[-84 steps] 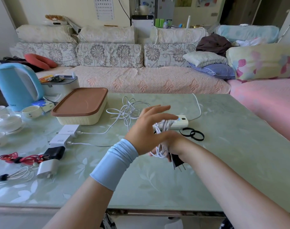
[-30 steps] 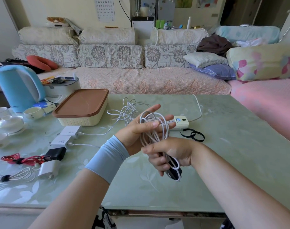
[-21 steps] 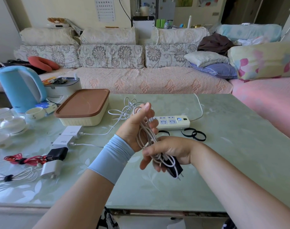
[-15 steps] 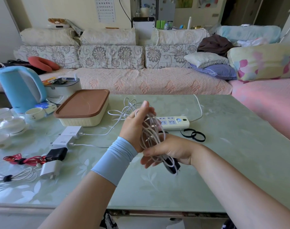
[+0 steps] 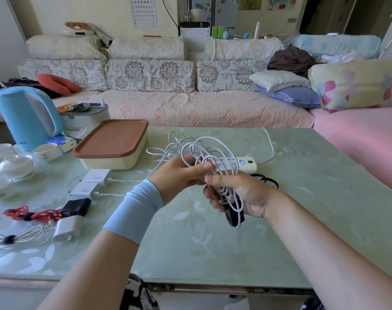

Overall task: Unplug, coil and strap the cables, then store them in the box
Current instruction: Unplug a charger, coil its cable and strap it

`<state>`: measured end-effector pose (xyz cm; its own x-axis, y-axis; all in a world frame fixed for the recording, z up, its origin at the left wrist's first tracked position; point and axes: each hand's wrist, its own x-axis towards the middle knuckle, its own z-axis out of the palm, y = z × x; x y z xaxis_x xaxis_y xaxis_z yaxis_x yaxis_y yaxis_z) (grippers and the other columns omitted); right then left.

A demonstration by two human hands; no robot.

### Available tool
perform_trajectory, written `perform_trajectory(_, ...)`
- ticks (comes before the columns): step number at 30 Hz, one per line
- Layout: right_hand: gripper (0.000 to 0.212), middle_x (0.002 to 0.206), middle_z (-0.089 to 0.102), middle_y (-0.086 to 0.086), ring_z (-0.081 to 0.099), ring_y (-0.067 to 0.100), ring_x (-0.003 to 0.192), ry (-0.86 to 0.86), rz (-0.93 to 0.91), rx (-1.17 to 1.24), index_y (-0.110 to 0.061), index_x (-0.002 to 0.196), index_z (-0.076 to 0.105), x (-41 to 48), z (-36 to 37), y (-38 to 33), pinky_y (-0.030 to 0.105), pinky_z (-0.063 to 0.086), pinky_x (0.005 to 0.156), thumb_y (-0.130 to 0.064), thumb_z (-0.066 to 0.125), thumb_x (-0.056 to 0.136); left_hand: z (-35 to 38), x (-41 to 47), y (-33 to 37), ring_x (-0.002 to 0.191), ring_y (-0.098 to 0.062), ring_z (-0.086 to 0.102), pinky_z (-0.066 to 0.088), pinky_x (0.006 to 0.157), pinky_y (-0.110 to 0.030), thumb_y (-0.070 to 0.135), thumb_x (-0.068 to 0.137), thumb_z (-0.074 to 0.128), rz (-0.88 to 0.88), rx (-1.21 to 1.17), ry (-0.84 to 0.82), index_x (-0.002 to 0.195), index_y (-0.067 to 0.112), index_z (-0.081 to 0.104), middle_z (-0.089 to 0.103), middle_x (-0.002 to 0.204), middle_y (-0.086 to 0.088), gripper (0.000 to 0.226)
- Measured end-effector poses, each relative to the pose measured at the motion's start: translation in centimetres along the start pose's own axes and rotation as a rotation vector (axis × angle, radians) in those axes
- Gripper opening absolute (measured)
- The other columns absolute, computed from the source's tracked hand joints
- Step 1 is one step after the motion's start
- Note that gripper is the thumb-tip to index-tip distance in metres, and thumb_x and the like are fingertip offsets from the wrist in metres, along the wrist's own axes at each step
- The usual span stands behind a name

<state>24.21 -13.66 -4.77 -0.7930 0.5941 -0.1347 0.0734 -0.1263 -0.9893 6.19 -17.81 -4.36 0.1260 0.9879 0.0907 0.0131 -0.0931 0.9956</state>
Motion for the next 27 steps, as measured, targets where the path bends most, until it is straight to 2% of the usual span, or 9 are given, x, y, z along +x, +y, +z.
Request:
perform_trajectory(2,0.026,0.088,0.07,0.01,0.063,0.024,0.07,-0.002,0.029,-0.04,-0.016,0.102,0.067,-0.2,-0.2,0.0,0.033,0.048,0.062,-0.03,0.069,0.081,-0.3,0.0,-0.4,0.087,-0.033,0.06,0.049,0.085,-0.048,0.007,0.08,0.065,0.015,-0.007,-0.006,0.107,-0.01,0.061,0.064,0.098,-0.025,0.033)
perform_trajectory(4,0.031,0.096,0.072,0.011,0.065,0.026,0.077,-0.016,0.058,-0.095,-0.015,0.106,0.067,-0.2,-0.3,0.1,0.034,0.05,0.067,-0.03,0.07,0.079,0.0,0.2,-0.7,0.08,-0.032,0.061,0.054,0.067,-0.04,-0.004,0.073,0.065,0.006,0.041,-0.023,0.099,-0.007,0.064,0.065,0.09,-0.022,0.026)
perform_trajectory(7,0.026,0.101,0.072,0.012,0.068,0.028,0.085,-0.067,0.089,-0.096,-0.019,0.104,0.067,-0.1,-0.1,0.3,0.037,0.052,0.073,-0.027,0.071,0.08,1.1,0.9,-1.3,0.062,-0.025,0.059,0.047,0.054,-0.034,0.01,0.07,0.066,0.03,0.336,0.017,0.078,0.014,0.064,0.064,0.071,-0.005,0.009)
perform_trajectory(10,0.028,0.1,0.071,0.01,0.069,0.023,0.089,-0.067,0.067,-0.186,-0.018,0.103,0.067,-0.1,0.2,0.5,0.035,0.05,0.071,-0.023,0.074,0.077,1.8,1.1,-1.0,0.066,-0.031,0.061,0.053,0.062,-0.046,0.014,0.08,0.063,0.051,0.609,-0.045,0.089,0.016,0.059,0.064,0.078,-0.007,0.01)
perform_trajectory(14,0.012,0.064,0.048,0.004,0.046,0.018,0.049,-0.098,0.025,-0.11,-0.022,0.075,0.061,-0.2,0.3,0.4,0.03,0.035,0.058,-0.023,0.071,0.081,0.4,-0.2,-0.5,0.088,-0.027,0.065,0.051,0.08,-0.037,0.001,0.078,0.057,-0.064,0.107,-0.29,0.125,-0.011,0.044,0.066,0.101,-0.017,0.05)
perform_trajectory(17,0.019,0.061,0.038,0.001,0.025,0.013,0.046,-0.161,0.076,-0.095,-0.021,0.074,0.056,-0.1,0.4,-0.1,0.031,0.021,0.056,-0.026,0.07,0.086,-0.1,-1.1,0.1,0.099,-0.035,0.059,0.044,0.088,-0.047,0.009,0.076,0.06,-0.065,-0.173,-0.371,0.135,-0.008,0.036,0.061,0.116,-0.021,0.066)
perform_trajectory(20,0.019,0.067,0.058,0.001,0.026,0.009,0.044,-0.267,0.111,-0.142,-0.019,0.075,0.06,0.0,0.7,-0.3,0.025,0.026,0.051,-0.026,0.065,0.092,1.8,-1.0,0.4,0.086,-0.038,0.062,0.053,0.06,-0.045,0.026,0.07,0.074,0.037,-0.11,-0.263,0.127,0.006,0.053,0.065,0.109,-0.015,0.064)
perform_trajectory(23,0.021,0.058,0.055,0.002,0.029,0.01,0.044,-0.37,0.148,-0.158,-0.009,0.091,0.061,-0.2,1.1,-0.3,0.023,0.029,0.048,-0.03,0.06,0.089,3.3,-0.4,0.1,0.102,-0.049,0.058,0.036,0.082,-0.078,0.033,0.061,0.084,0.063,-0.151,-0.087,0.114,0.025,0.067,0.071,0.105,-0.009,0.056)
perform_trajectory(27,0.034,0.048,0.034,-0.002,0.024,0.014,0.05,-0.408,0.222,-0.138,-0.01,0.071,0.042,-0.2,1.6,0.1,0.027,0.022,0.052,-0.032,0.067,0.078,3.6,-0.5,0.6,0.087,-0.029,0.067,0.049,0.094,-0.048,0.026,0.061,0.077,0.033,-0.306,-0.049,0.125,0.019,0.057,0.071,0.087,-0.003,0.066)
